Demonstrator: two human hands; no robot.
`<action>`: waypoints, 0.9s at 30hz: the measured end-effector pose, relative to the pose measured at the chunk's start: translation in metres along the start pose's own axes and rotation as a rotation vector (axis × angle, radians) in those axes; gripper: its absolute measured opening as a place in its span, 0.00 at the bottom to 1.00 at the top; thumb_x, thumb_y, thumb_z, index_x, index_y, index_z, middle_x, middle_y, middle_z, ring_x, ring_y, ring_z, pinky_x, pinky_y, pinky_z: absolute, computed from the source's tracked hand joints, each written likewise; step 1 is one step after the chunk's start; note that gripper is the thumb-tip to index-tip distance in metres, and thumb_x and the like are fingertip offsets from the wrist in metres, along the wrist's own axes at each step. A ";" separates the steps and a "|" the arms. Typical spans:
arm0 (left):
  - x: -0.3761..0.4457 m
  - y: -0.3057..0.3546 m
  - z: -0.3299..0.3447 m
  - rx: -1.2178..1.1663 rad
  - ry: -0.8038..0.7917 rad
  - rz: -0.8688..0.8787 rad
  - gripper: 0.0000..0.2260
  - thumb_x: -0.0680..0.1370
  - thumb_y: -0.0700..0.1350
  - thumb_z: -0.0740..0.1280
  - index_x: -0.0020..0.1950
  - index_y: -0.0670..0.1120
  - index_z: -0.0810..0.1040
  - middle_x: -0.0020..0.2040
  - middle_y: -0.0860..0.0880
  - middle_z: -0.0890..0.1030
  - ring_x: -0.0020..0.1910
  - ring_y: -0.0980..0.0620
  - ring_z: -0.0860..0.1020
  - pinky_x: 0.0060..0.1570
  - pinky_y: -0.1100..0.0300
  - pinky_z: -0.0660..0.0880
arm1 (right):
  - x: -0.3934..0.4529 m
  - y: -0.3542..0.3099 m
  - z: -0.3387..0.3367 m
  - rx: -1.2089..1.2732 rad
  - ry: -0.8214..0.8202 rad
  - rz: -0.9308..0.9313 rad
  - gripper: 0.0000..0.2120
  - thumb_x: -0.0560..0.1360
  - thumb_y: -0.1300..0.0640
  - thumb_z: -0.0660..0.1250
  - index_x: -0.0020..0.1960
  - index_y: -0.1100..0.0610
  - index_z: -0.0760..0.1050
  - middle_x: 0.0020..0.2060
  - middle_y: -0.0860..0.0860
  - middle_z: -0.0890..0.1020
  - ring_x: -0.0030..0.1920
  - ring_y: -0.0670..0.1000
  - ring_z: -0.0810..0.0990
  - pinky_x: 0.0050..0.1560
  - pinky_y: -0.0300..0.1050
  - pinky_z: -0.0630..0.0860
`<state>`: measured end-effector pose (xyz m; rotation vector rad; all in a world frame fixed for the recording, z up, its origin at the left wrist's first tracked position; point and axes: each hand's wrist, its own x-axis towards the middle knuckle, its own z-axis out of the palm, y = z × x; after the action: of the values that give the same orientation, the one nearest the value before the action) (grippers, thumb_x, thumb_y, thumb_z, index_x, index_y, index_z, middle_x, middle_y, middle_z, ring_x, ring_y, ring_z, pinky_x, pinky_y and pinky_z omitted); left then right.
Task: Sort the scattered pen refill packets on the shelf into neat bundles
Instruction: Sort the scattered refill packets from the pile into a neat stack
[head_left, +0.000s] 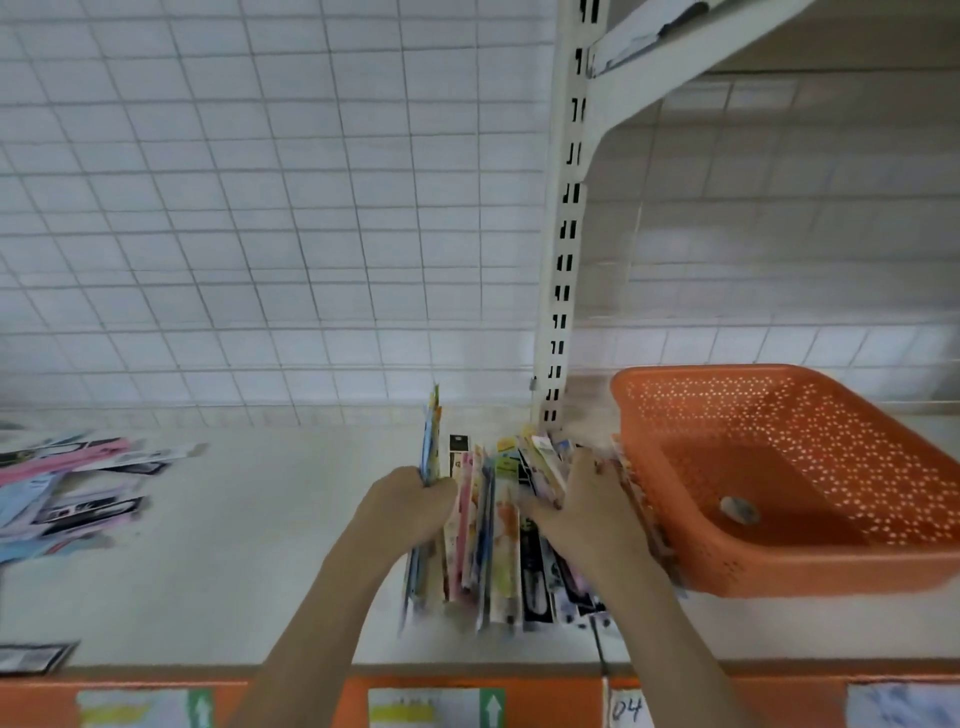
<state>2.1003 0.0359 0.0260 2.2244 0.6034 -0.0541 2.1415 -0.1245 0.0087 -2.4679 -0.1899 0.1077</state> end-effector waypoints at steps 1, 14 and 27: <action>0.001 0.000 0.001 0.022 -0.011 -0.013 0.13 0.75 0.45 0.58 0.31 0.47 0.62 0.28 0.50 0.65 0.26 0.52 0.63 0.27 0.63 0.60 | -0.001 0.001 0.000 -0.005 0.004 -0.007 0.34 0.73 0.41 0.65 0.71 0.55 0.57 0.67 0.56 0.66 0.63 0.55 0.72 0.58 0.48 0.72; 0.008 -0.009 0.016 0.200 0.153 0.093 0.31 0.76 0.56 0.64 0.72 0.43 0.60 0.66 0.44 0.69 0.63 0.45 0.72 0.57 0.56 0.69 | -0.007 0.005 -0.001 -0.166 0.200 -0.181 0.19 0.79 0.49 0.56 0.67 0.56 0.65 0.62 0.54 0.70 0.63 0.53 0.68 0.67 0.47 0.65; -0.042 -0.110 -0.039 0.020 0.477 0.201 0.04 0.77 0.46 0.65 0.46 0.50 0.79 0.37 0.54 0.80 0.36 0.56 0.77 0.38 0.66 0.72 | -0.029 -0.061 0.058 -0.068 0.166 -0.442 0.07 0.78 0.54 0.57 0.49 0.52 0.74 0.43 0.48 0.79 0.41 0.49 0.77 0.43 0.45 0.75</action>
<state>2.0082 0.1084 -0.0157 2.3156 0.6253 0.5898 2.0993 -0.0467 0.0018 -2.4253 -0.6669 -0.2950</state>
